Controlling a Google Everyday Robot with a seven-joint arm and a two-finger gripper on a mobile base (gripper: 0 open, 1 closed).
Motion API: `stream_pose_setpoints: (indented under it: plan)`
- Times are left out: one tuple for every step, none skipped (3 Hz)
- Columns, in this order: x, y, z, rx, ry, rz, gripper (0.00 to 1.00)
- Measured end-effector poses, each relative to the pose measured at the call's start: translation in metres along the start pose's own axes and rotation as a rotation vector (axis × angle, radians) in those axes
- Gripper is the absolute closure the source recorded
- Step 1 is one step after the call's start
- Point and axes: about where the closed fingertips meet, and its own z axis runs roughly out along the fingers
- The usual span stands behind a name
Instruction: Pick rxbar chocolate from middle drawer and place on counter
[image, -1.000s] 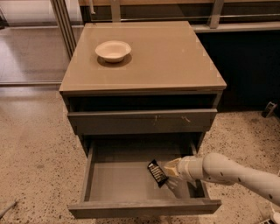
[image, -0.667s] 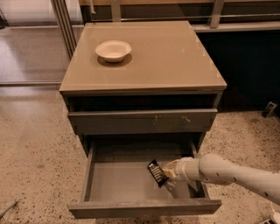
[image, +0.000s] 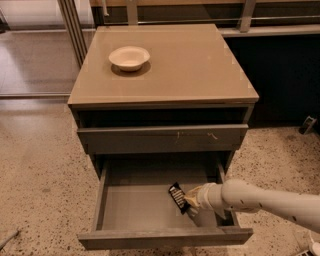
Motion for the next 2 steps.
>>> stream_pose_setpoints:
  plan:
    - [0.004,-0.003,0.012,-0.004,-0.004,-0.006,0.12]
    - [0.006,-0.008,0.023,-0.007,-0.012,-0.002,0.00]
